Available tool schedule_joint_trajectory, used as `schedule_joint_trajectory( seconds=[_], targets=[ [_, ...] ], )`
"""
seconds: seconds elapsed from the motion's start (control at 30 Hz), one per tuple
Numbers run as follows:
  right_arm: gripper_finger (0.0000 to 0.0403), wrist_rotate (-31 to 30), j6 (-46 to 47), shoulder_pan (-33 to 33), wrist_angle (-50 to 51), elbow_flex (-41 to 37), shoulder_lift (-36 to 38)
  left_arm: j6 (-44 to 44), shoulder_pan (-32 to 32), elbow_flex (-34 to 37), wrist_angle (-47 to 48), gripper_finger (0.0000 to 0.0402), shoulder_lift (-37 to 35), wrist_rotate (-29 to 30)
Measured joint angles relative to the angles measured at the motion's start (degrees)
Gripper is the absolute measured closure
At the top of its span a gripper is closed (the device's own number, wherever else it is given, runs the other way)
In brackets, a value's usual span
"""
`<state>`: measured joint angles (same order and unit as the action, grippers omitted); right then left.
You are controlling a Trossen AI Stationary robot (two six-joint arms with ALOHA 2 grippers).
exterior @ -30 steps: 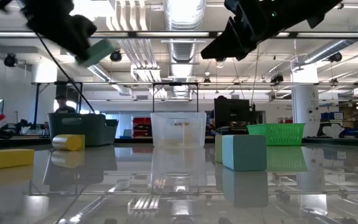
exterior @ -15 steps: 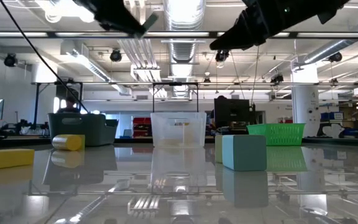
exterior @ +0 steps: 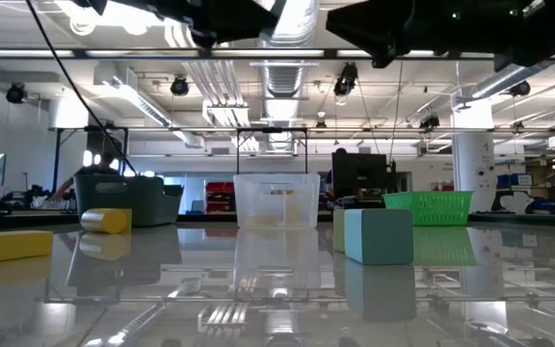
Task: Sort & place blocks by color
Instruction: Put the blue block into the green bin
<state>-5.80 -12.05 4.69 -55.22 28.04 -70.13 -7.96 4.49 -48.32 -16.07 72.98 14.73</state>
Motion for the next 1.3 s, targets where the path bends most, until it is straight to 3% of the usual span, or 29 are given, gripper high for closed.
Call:
schedule_joint_trajectory(
  seconds=[0.37,0.6,1.0,1.1,1.23,1.3],
  targets=[
    [0.0146,7.4,2.2,0.0,1.0,6.6,-0.9,0.1,2.3,0.0,-11.6,0.0293,6.5,-3.2],
    [0.0116,7.4,2.3,0.0,0.4,7.2,-1.3,0.1,2.8,0.1,-14.4,0.0293,7.0,-3.3],
    [0.016,6.3,-0.3,-0.1,-5.0,7.2,-5.0,0.1,2.8,0.1,-28.0,0.0293,14.4,-4.2],
    [0.0197,5.4,-0.4,-0.1,-5.1,7.2,-4.8,0.4,2.8,0.1,-28.5,0.0293,14.4,-4.2],
    [0.0276,5.6,0.1,-0.1,-5.0,7.2,-4.7,1.2,2.7,0.1,-28.5,0.0293,14.4,-4.0],
    [0.0289,5.7,0.1,-0.1,-5.0,7.2,-4.7,1.3,2.7,0.1,-28.5,0.0293,14.4,-4.0]
  ],
)
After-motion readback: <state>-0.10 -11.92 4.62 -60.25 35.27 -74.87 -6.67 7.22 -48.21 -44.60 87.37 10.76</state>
